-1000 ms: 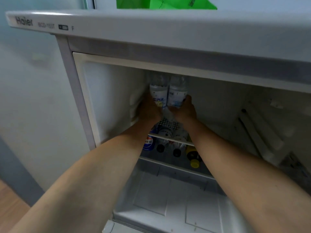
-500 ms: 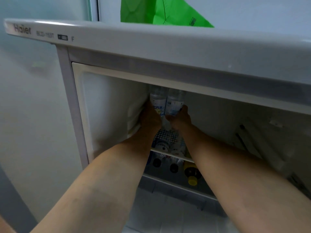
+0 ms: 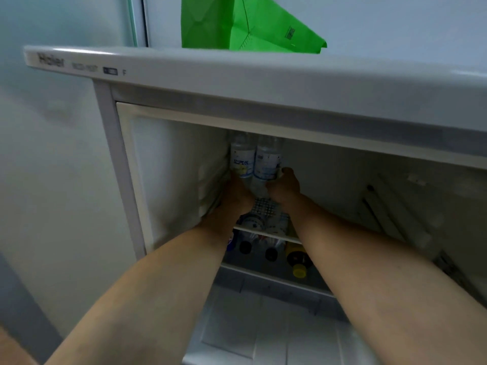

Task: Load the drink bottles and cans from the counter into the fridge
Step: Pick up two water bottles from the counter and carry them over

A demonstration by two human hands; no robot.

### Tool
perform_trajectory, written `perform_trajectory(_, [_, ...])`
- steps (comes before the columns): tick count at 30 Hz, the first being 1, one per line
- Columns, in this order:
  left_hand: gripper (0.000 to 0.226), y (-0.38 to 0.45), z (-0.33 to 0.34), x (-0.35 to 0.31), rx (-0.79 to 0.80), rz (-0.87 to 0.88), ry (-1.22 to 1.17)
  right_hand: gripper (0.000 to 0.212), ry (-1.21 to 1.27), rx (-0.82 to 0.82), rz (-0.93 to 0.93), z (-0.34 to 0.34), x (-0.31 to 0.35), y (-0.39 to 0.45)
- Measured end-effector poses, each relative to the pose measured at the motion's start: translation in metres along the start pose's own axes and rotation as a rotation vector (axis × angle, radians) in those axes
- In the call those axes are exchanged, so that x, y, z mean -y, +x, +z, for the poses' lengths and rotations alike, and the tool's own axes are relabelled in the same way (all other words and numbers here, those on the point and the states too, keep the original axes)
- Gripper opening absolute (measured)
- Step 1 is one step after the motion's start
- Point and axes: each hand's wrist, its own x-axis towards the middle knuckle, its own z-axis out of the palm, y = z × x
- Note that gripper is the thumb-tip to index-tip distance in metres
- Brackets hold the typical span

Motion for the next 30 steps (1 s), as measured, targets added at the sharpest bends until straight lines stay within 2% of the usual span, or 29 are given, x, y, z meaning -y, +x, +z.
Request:
perform_trajectory(2, [0.040,-0.010,-0.002,-0.002,0.011,0.026,0.004,0.077,0.032,0.002,0.010,-0.004,0.002,-0.007])
perform_trajectory(3, [0.043,-0.015,-0.003,-0.003,0.007,0.032,-0.016,0.075,0.040,-0.003,0.015,-0.006,0.004,-0.012])
perform_trajectory(5, [0.052,-0.027,-0.008,-0.002,-0.040,0.049,-0.013,0.059,0.035,-0.039,0.021,-0.010,0.005,-0.022])
perform_trajectory(8, [0.039,-0.050,-0.015,0.001,-0.044,0.195,-0.011,0.034,0.025,-0.101,0.040,-0.015,0.006,-0.041])
perform_trajectory(12, [0.030,-0.079,-0.025,0.009,-0.076,0.257,-0.093,0.021,0.061,-0.161,0.010,-0.013,0.008,-0.076])
perform_trajectory(15, [0.029,-0.097,-0.028,0.019,-0.111,0.248,-0.120,0.023,0.123,-0.213,-0.003,-0.010,0.006,-0.102])
perform_trajectory(18, [0.019,-0.116,-0.020,0.031,-0.083,0.241,-0.180,0.028,0.174,-0.345,0.000,-0.009,-0.004,-0.133])
perform_trajectory(21, [0.016,-0.147,-0.003,0.045,-0.067,0.279,-0.218,0.023,0.235,-0.403,-0.005,-0.016,-0.025,-0.172])
perform_trajectory(25, [0.019,-0.195,0.019,0.061,0.063,0.302,-0.273,0.014,0.275,-0.386,0.089,-0.035,-0.067,-0.231])
perform_trajectory(30, [0.017,-0.252,0.052,0.077,0.266,0.280,-0.325,0.015,0.329,-0.416,0.260,-0.064,-0.120,-0.317])
